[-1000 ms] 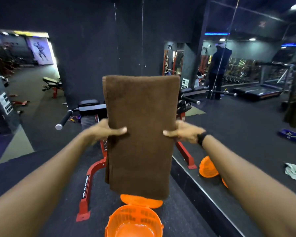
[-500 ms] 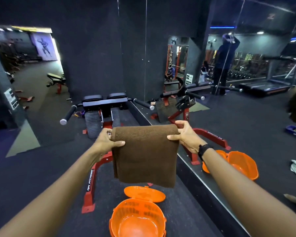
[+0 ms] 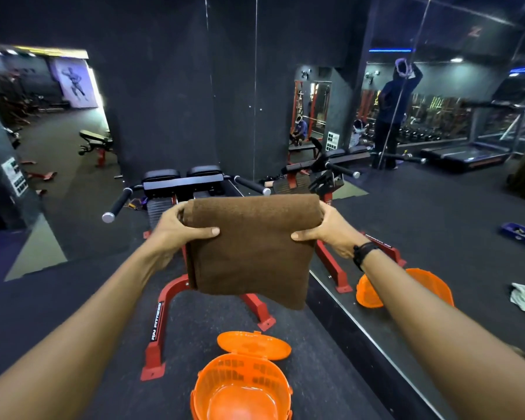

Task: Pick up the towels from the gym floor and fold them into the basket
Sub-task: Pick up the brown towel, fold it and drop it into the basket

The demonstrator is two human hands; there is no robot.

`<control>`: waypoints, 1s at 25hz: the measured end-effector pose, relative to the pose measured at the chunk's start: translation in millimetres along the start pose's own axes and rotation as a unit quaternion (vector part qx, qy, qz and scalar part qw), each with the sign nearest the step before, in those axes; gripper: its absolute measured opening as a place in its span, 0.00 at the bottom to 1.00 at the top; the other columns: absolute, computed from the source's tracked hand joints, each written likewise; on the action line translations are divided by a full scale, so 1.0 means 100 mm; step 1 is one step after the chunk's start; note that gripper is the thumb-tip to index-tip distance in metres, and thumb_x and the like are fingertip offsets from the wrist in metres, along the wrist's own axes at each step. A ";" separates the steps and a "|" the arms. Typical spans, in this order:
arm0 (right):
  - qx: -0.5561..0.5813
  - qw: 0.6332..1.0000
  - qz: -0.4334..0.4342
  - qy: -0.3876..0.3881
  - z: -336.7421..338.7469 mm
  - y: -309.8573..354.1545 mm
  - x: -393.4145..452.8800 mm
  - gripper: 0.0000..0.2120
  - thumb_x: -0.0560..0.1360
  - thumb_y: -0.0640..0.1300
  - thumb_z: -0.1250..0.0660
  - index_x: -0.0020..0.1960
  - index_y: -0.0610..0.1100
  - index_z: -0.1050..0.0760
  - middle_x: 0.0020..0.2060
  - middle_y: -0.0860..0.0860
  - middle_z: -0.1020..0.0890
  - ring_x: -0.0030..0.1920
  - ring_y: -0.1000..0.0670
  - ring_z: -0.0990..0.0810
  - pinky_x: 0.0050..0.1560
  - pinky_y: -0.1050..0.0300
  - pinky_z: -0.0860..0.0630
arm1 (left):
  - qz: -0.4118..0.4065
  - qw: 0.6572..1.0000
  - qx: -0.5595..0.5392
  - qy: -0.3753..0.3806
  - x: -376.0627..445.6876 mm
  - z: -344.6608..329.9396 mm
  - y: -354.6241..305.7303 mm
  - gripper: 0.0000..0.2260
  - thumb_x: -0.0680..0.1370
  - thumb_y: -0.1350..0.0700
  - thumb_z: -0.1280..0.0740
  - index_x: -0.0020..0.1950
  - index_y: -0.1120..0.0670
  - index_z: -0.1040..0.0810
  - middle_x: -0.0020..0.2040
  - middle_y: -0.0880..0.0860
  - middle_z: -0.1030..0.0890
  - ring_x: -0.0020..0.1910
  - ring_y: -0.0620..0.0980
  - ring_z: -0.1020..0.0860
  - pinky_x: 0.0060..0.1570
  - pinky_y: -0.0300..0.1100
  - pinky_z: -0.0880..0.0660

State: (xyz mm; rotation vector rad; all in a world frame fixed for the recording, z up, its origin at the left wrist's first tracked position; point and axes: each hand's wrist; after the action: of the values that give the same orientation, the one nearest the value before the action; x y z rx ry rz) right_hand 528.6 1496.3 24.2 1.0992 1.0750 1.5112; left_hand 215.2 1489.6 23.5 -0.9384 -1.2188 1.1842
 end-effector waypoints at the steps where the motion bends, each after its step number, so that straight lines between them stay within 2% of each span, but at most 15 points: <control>1: -0.025 1.000 0.001 -0.012 -0.01 -0.02 0.00 0.34 0.60 0.27 0.22 0.62 0.44 0.28 0.52 0.49 0.18 0.53 0.52 0.19 0.53 0.57 0.20 | 0.021 0.999 -0.026 0.012 0.03 0.01 0.01 0.24 0.60 0.68 0.21 0.53 0.55 0.21 0.47 0.52 0.17 0.51 0.53 0.19 0.37 0.32 0.23; 4: -0.055 0.998 -0.011 -0.035 -0.06 -0.05 -0.03 0.30 0.61 0.29 0.22 0.59 0.42 0.26 0.49 0.41 0.17 0.52 0.43 0.18 0.50 0.50 0.18 | 0.041 0.998 0.045 0.003 -0.01 0.00 0.08 0.20 0.59 0.67 0.20 0.48 0.57 0.19 0.44 0.56 0.16 0.47 0.55 0.18 0.37 0.38 0.22; 5: -0.068 0.997 -0.011 -0.030 -0.04 -0.04 -0.02 0.28 0.61 0.29 0.22 0.58 0.41 0.25 0.49 0.39 0.17 0.51 0.43 0.17 0.48 0.51 0.18 | 0.031 0.997 0.073 -0.006 -0.03 -0.01 0.07 0.20 0.58 0.66 0.19 0.47 0.57 0.19 0.43 0.56 0.16 0.45 0.54 0.18 0.39 0.40 0.22; 7: -0.094 0.995 0.004 -0.021 0.02 0.04 -0.01 0.26 0.61 0.30 0.22 0.57 0.40 0.24 0.49 0.38 0.17 0.44 0.50 0.16 0.39 0.60 0.20 | -0.020 0.994 0.100 -0.023 -0.05 0.02 -0.01 0.19 0.58 0.64 0.19 0.46 0.55 0.18 0.42 0.55 0.16 0.42 0.50 0.19 0.41 0.42 0.22; 8: -0.069 0.997 0.022 -0.020 0.04 0.11 0.00 0.27 0.61 0.30 0.22 0.58 0.41 0.24 0.49 0.39 0.17 0.42 0.53 0.17 0.38 0.61 0.21 | -0.051 0.994 0.091 -0.033 -0.05 0.05 -0.09 0.20 0.59 0.64 0.19 0.47 0.54 0.19 0.42 0.53 0.16 0.42 0.48 0.19 0.41 0.41 0.22; 10: 0.084 0.995 0.052 0.001 0.08 0.21 0.03 0.31 0.61 0.35 0.22 0.62 0.44 0.27 0.52 0.41 0.18 0.48 0.51 0.17 0.47 0.55 0.19 | -0.098 0.995 0.000 -0.029 -0.01 0.10 -0.27 0.21 0.62 0.66 0.21 0.50 0.51 0.21 0.42 0.49 0.16 0.41 0.45 0.19 0.42 0.38 0.21; 12: 0.223 0.974 0.020 0.032 -0.01 0.23 0.01 0.31 0.60 0.45 0.23 0.61 0.42 0.26 0.52 0.45 0.17 0.51 0.50 0.17 0.51 0.55 0.19 | -0.105 0.989 -0.105 -0.008 0.04 0.12 -0.39 0.21 0.63 0.67 0.24 0.51 0.52 0.23 0.41 0.48 0.16 0.41 0.43 0.18 0.43 0.36 0.21; 14: 0.241 0.971 -0.003 0.007 -0.10 0.15 0.02 0.32 0.55 0.51 0.19 0.55 0.43 0.23 0.47 0.48 0.16 0.47 0.52 0.17 0.46 0.60 0.20 | -0.101 0.989 -0.105 -0.005 0.06 0.11 -0.41 0.20 0.63 0.66 0.24 0.51 0.53 0.24 0.40 0.48 0.16 0.40 0.43 0.19 0.41 0.36 0.21; 15: 0.236 0.972 -0.002 -0.006 -0.13 0.11 0.03 0.32 0.52 0.51 0.17 0.52 0.43 0.23 0.46 0.48 0.16 0.45 0.53 0.17 0.44 0.61 0.20 | -0.089 0.992 -0.089 0.001 0.06 0.11 -0.37 0.21 0.63 0.66 0.24 0.53 0.54 0.24 0.41 0.49 0.16 0.41 0.44 0.19 0.41 0.36 0.21; 16: 0.228 0.973 0.002 -0.013 -0.14 0.09 0.03 0.31 0.51 0.48 0.17 0.51 0.43 0.23 0.45 0.48 0.17 0.45 0.53 0.17 0.43 0.62 0.20 | -0.073 0.994 -0.077 0.009 0.06 0.10 -0.34 0.23 0.63 0.66 0.24 0.55 0.54 0.24 0.43 0.50 0.16 0.43 0.46 0.19 0.43 0.37 0.20; 18: 0.199 0.980 0.008 0.002 -0.11 0.08 0.03 0.30 0.55 0.39 0.19 0.55 0.41 0.24 0.48 0.45 0.18 0.47 0.51 0.17 0.48 0.60 0.20 | -0.047 0.998 -0.049 0.016 0.06 0.15 -0.22 0.29 0.61 0.65 0.23 0.60 0.54 0.24 0.48 0.53 0.17 0.47 0.49 0.19 0.49 0.41 0.19; 20: 0.097 0.995 0.021 0.009 -0.10 0.10 0.01 0.29 0.61 0.31 0.23 0.60 0.40 0.25 0.51 0.44 0.18 0.51 0.49 0.18 0.53 0.58 0.20 | -0.049 0.998 0.030 0.007 0.08 0.20 -0.14 0.29 0.60 0.63 0.20 0.60 0.53 0.22 0.49 0.52 0.17 0.50 0.50 0.19 0.52 0.45 0.20; 21: 0.028 0.999 0.033 0.003 -0.10 0.08 0.02 0.28 0.63 0.29 0.24 0.61 0.40 0.25 0.52 0.44 0.18 0.52 0.49 0.18 0.54 0.58 0.20 | -0.062 0.994 0.093 0.004 0.10 0.24 -0.10 0.27 0.60 0.59 0.19 0.57 0.52 0.19 0.49 0.51 0.16 0.50 0.51 0.18 0.52 0.47 0.20; 23: -0.089 0.995 0.051 -0.016 -0.12 0.02 0.03 0.22 0.65 0.33 0.23 0.58 0.41 0.23 0.50 0.45 0.17 0.52 0.47 0.18 0.53 0.57 0.20 | -0.076 0.970 0.232 0.014 0.10 0.26 -0.02 0.18 0.62 0.52 0.19 0.50 0.49 0.16 0.44 0.51 0.15 0.47 0.51 0.18 0.49 0.50 0.21; 25: -0.159 0.985 0.063 -0.014 -0.14 -0.01 -0.01 0.16 0.66 0.38 0.22 0.52 0.42 0.19 0.46 0.42 0.16 0.48 0.47 0.17 0.51 0.50 0.19 | -0.076 0.943 0.319 0.051 0.07 0.25 0.02 0.12 0.65 0.48 0.21 0.45 0.48 0.16 0.41 0.52 0.16 0.46 0.52 0.18 0.47 0.51 0.22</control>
State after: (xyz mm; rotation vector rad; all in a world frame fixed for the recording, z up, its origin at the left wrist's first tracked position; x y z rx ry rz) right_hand 515.6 1493.6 19.8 0.9743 0.7231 1.6925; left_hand 189.6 1494.6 26.4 -0.4025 -0.7267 1.2726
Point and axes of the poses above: each hand's wrist, its own x-axis towards the middle knuckle, its own z-axis out of the back of the hand, y = z × x
